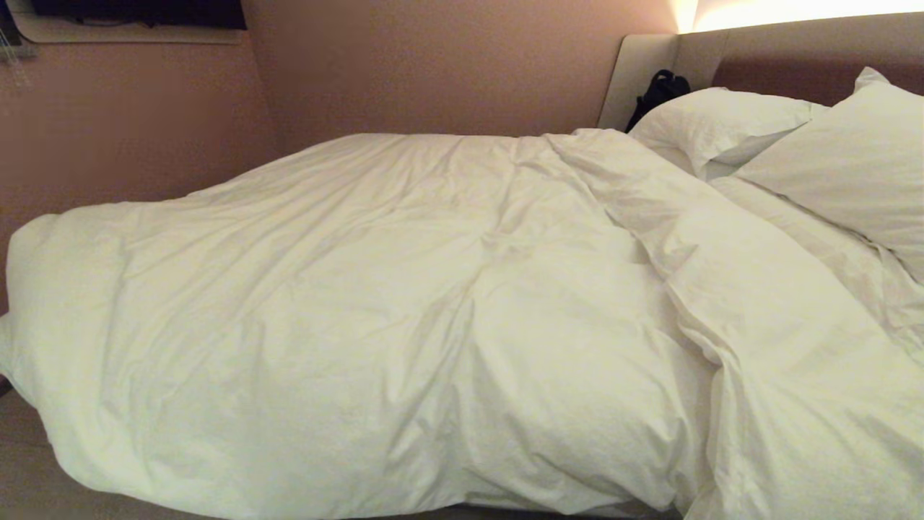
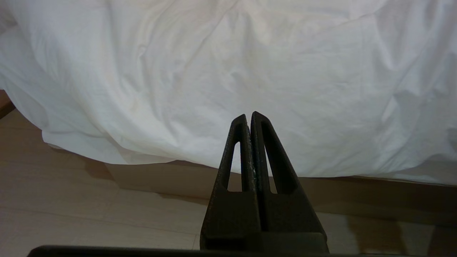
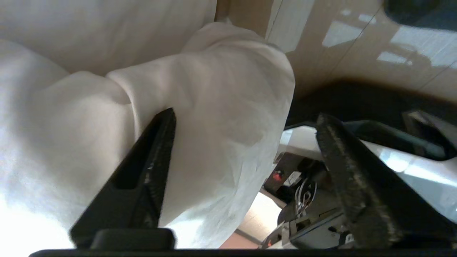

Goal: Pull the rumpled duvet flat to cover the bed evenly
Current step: Flatten the corners of the folded blanket

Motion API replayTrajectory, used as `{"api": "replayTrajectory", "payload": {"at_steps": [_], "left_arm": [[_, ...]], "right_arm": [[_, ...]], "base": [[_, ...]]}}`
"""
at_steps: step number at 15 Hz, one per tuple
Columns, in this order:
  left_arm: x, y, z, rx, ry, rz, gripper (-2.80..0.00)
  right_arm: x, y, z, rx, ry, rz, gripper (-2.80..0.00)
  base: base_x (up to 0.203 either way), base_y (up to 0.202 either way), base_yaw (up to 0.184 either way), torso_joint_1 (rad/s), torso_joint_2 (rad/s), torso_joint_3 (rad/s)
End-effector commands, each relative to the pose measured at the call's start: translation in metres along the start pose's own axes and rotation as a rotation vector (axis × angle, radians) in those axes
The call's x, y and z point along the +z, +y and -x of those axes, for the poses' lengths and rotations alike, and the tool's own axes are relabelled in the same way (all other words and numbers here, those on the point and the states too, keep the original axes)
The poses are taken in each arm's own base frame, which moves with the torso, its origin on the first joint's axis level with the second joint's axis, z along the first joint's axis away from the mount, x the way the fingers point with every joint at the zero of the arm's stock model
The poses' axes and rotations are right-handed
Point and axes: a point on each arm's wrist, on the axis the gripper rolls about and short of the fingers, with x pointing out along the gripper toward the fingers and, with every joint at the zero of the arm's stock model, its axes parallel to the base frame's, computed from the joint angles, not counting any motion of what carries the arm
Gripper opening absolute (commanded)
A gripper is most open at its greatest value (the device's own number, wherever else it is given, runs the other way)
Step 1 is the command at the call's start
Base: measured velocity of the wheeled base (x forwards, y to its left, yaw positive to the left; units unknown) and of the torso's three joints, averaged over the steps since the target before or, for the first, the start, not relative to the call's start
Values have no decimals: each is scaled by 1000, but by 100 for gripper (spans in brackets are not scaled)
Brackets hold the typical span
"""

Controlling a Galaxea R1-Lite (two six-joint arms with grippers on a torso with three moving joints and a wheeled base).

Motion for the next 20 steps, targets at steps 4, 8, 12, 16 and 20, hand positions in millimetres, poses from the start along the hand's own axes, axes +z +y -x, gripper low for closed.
{"api": "replayTrajectory", "payload": {"at_steps": [4, 8, 12, 16, 20], "left_arm": [[0, 0, 0, 2, 0, 0, -280], [0, 0, 0, 0, 0, 0, -280], [0, 0, 0, 2, 2, 0, -280], [0, 0, 0, 2, 0, 0, -280], [0, 0, 0, 2, 0, 0, -280]], "right_arm": [[3, -9, 2, -24, -28, 410, 0], [10, -30, 13, -16, -71, 893, 0], [16, -40, 10, 100, -195, 1102, 0], [0, -42, 9, 100, -229, 1183, 0], [-11, -41, 13, 75, -292, 1367, 0]], "base": [[0, 0, 0, 0, 0, 0], [0, 0, 0, 0, 0, 0], [0, 0, 0, 0, 0, 0], [0, 0, 0, 0, 0, 0], [0, 0, 0, 0, 0, 0]]}}
